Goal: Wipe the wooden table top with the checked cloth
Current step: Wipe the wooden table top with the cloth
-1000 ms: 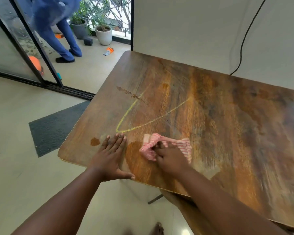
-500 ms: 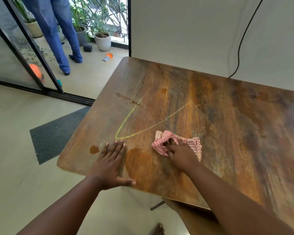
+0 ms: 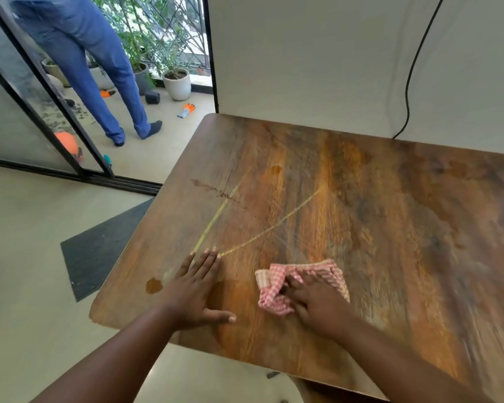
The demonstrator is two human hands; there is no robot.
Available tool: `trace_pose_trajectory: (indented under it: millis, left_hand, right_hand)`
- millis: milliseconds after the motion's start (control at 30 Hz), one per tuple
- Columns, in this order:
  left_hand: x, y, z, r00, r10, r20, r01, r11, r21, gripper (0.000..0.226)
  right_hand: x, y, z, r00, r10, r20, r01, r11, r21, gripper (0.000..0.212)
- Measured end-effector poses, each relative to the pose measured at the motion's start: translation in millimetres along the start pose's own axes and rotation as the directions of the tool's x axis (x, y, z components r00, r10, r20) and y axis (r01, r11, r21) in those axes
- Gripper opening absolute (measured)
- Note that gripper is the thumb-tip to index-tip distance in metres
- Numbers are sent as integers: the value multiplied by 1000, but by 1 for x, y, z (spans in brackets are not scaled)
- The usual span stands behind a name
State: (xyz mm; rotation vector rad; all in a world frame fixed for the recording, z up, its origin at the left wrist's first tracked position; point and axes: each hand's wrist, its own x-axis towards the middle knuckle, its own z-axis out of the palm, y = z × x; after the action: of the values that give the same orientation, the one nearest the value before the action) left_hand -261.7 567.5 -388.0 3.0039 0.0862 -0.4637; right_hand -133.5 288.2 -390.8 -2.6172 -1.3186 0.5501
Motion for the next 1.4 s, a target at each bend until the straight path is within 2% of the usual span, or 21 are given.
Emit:
trace_pose_trajectory:
  millis: [233,433,500,667,867,1000,1200,1400]
  left_hand:
    - [26,15,-17,1000,-22,22,22,1000,-20,129]
    - [49,30,-25,1000,-5,-10,5,999,-36,129]
    - [58,26,-28,1000,19,-17,-20,999,-40,127]
    - [80,10,-37,998,62,-20,-62,997,-33,128]
    - [102,-9,-42,989,149,-11,-149,989,13,124]
    - [118,-27,-40,981,192,17,-193,981,8,123]
    - [137,-45,-43,972,236,16,-236,972,21,127]
    - [139,-44,-40,969,249,11,-248,969,-13,124]
  right_hand:
    - [72,-11,-20,996,85,-18,-84,995,53,43]
    - [26,-10,-4,998,-53,16,53,998,-40,47]
    - [5,2,-1,998,-54,28,55,997,-51,48]
    - [-2,29,-12,998,56,-14,-57,998,-23,42]
    - [67,7,-28,951,299,-83,-297,954,35,43]
    - [103,-28,-26,958,282,-54,-281,959,25,44]
    - [46,-36,-3,977,212,2,-212,977,15,45]
    - [64,-3,-26,919,382,-95,-376,924,77,44]
